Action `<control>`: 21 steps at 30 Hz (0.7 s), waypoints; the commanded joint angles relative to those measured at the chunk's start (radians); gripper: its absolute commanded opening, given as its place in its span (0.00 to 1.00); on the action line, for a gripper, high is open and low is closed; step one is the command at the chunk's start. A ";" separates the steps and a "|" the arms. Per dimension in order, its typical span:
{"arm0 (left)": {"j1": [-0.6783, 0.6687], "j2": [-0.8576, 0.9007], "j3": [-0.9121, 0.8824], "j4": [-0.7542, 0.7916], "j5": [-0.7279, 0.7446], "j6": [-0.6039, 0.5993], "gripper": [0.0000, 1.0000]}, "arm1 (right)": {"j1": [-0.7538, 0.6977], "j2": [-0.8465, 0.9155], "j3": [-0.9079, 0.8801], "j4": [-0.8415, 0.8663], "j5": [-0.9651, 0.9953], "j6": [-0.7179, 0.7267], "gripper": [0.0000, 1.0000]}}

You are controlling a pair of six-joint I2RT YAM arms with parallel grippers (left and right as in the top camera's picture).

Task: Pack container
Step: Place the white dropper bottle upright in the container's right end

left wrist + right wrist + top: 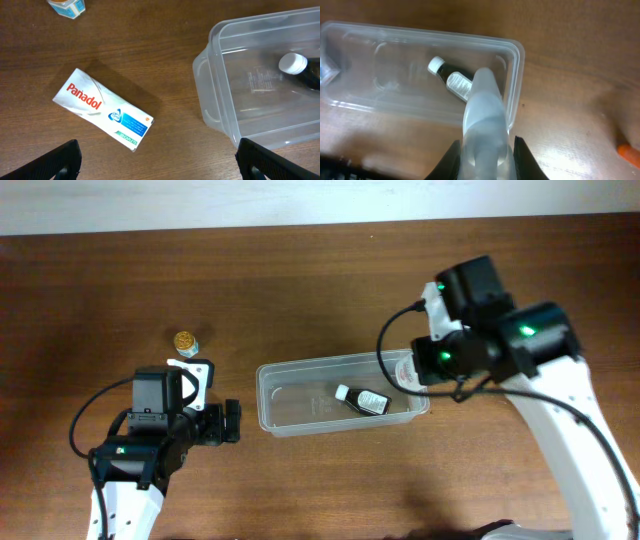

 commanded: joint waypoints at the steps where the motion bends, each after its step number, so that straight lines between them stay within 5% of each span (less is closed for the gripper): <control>1: 0.007 0.002 0.019 0.003 0.014 -0.010 0.99 | -0.001 0.071 -0.095 0.093 0.046 0.041 0.17; 18: 0.007 0.002 0.019 0.003 0.015 -0.010 0.99 | -0.004 0.267 -0.207 0.332 0.080 0.040 0.18; 21: 0.007 0.002 0.019 0.003 0.015 -0.010 0.99 | -0.004 0.266 -0.207 0.319 0.080 0.040 0.31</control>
